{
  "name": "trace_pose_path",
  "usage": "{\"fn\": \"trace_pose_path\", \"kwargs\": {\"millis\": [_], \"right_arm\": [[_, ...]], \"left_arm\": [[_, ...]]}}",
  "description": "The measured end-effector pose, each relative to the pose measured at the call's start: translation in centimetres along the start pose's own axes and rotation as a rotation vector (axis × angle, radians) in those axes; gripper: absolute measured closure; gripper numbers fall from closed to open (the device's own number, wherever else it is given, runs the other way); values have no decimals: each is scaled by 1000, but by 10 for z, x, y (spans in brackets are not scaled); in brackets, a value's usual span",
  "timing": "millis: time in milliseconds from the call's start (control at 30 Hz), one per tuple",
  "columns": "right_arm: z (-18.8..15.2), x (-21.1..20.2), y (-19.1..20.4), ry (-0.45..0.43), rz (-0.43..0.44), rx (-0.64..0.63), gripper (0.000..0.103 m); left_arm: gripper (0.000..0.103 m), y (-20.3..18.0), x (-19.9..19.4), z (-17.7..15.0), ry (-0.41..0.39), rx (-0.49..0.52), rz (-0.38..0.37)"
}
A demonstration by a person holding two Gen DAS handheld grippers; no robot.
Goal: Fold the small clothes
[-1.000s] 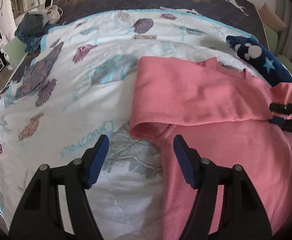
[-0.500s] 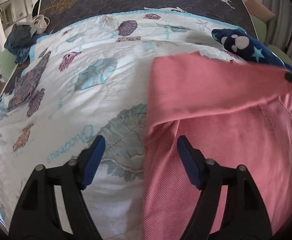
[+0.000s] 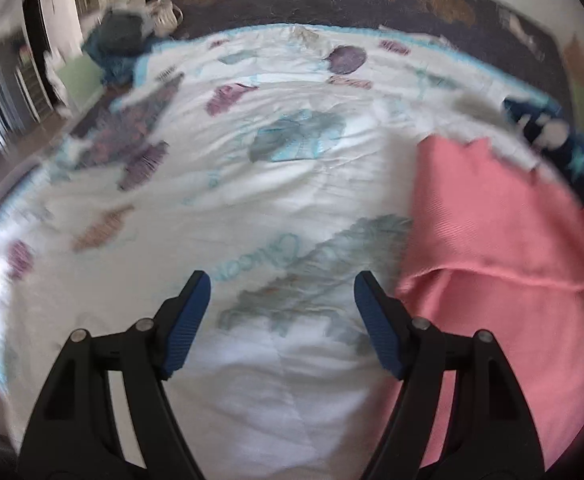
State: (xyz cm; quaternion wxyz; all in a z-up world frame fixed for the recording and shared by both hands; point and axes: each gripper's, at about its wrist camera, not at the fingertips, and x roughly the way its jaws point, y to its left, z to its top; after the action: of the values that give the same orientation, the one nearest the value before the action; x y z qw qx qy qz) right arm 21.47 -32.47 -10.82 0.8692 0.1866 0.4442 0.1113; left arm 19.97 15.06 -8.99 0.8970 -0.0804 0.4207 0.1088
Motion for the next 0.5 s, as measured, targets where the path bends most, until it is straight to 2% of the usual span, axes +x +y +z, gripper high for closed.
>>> {"fn": "trace_pose_path", "kwargs": {"millis": [33, 100, 200, 267, 367, 400, 433, 467, 500], "right_arm": [[-2, -10, -6, -25, 11, 18, 60], [-6, -29, -22, -75, 27, 64, 55], [-4, -45, -45, -116, -5, 126, 52], [-4, -51, -64, -127, -27, 185, 51], [-4, -56, -84, -127, -18, 249, 51], [-4, -57, -90, -132, -25, 262, 51], [-4, -58, -94, -139, -29, 269, 51], [-4, -58, -98, -145, -30, 277, 51], [-3, -59, -103, -149, -28, 292, 50]], "left_arm": [[28, 0, -3, 2, -2, -10, -40], [28, -9, -4, 8, -9, 20, -81], [28, -34, 6, 19, 19, 105, -133], [28, -49, 26, 30, 58, 138, -198], [28, -65, 51, 41, 107, 140, -253], [29, -71, 59, 46, 124, 134, -293], [33, -76, 64, 48, 135, 128, -332], [56, -81, 64, 49, 139, 123, -353], [84, -87, 68, 51, 151, 124, -364]]}}
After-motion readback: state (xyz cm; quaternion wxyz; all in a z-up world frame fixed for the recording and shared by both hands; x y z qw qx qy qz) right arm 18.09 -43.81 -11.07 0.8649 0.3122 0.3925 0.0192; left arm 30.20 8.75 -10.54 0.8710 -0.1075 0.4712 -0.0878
